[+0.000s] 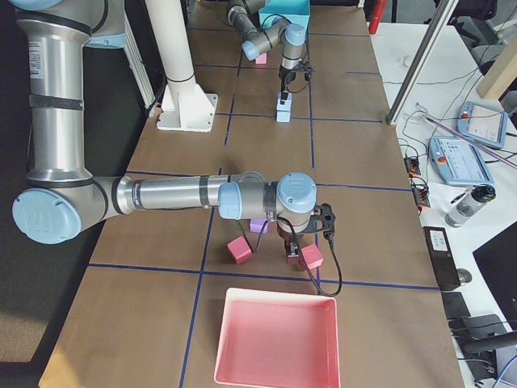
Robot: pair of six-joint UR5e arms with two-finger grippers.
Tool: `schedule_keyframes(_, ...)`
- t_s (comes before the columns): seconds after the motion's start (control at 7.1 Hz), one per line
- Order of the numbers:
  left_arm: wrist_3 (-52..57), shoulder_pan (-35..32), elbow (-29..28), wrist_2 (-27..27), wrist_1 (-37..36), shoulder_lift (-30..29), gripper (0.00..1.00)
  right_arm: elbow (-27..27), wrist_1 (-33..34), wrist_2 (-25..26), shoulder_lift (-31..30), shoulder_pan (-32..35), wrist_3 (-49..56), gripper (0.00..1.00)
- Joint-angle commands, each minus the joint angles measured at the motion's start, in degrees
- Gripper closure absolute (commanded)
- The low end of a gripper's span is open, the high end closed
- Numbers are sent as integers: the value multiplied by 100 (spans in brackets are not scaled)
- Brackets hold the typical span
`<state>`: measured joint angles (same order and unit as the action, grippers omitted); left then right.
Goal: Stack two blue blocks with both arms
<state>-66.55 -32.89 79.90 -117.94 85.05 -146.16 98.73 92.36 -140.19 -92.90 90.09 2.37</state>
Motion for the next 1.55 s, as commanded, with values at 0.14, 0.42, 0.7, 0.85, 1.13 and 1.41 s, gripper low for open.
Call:
schedule_keyframes(0.14, -268, -7, -44, 60, 239, 0, 7, 6, 2, 9, 9, 0, 0, 0)
schedule_keyframes(0.42, -349, -7, -36, 60, 311, 0, 0, 6, 2, 9, 18, 0, 0, 0)
schedule_keyframes(0.7, -420, -16, -36, 69, 293, 0, 0, -3, 2, 9, 9, 0, 0, 0)
schedule_keyframes(0.85, -428, -50, -1, 60, 241, 9, 0, 6, 2, 9, 9, 0, 0, 0)
schedule_keyframes(1.13, -402, -348, 375, -114, -21, 70, 0, -2, -24, 27, -26, 0, 17, 0)
schedule_keyframes(1.41, -280, -621, 1549, -379, -453, 725, 0, -124, -60, 44, -149, 0, 88, 0)
